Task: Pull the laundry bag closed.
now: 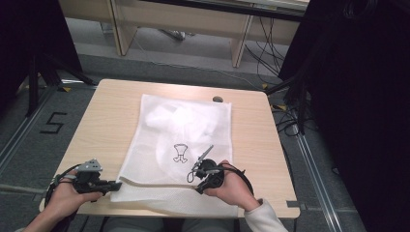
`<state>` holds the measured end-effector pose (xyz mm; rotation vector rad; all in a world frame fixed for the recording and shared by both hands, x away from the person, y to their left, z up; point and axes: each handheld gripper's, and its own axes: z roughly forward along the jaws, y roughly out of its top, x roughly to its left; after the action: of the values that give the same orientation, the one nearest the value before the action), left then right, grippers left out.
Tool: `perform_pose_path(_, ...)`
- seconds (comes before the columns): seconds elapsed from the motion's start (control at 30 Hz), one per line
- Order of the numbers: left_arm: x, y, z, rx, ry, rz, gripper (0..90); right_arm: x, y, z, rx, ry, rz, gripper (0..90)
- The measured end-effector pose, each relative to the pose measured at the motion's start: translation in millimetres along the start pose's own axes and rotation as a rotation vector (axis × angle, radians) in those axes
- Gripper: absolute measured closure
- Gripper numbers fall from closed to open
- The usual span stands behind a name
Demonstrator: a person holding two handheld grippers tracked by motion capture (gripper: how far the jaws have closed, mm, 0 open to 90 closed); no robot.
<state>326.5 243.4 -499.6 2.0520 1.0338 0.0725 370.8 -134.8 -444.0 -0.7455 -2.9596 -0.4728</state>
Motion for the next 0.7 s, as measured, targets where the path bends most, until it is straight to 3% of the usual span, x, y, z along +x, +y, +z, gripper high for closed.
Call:
perform_pose_path(0.13,0.8,0.2,-0.6,0.008,-0.010,0.002,85.5,-1.2,-1.3,-0.9,0.001,-0.004,0.003,82.2)
perform_pose_path(0.17,1.0,0.2,-0.5,0.009,-0.013,0.002,85.4,-0.3,-1.8,-1.8,0.011,-0.012,0.023,82.2)
perform_pose_path(0.3,1.0,0.1,-0.4,0.007,-0.013,0.001,85.5,-1.9,-2.8,-1.4,0.000,-0.001,0.005,82.2)
perform_pose_path(0.63,0.5,-0.6,0.5,-0.014,-0.005,-0.002,85.5,-3.4,-5.8,-3.5,0.004,-0.010,0.015,82.2)
perform_pose_path(0.7,1.1,0.1,-0.7,0.006,-0.011,0.003,85.5,-3.6,-6.4,-3.8,0.005,-0.009,0.017,82.2)
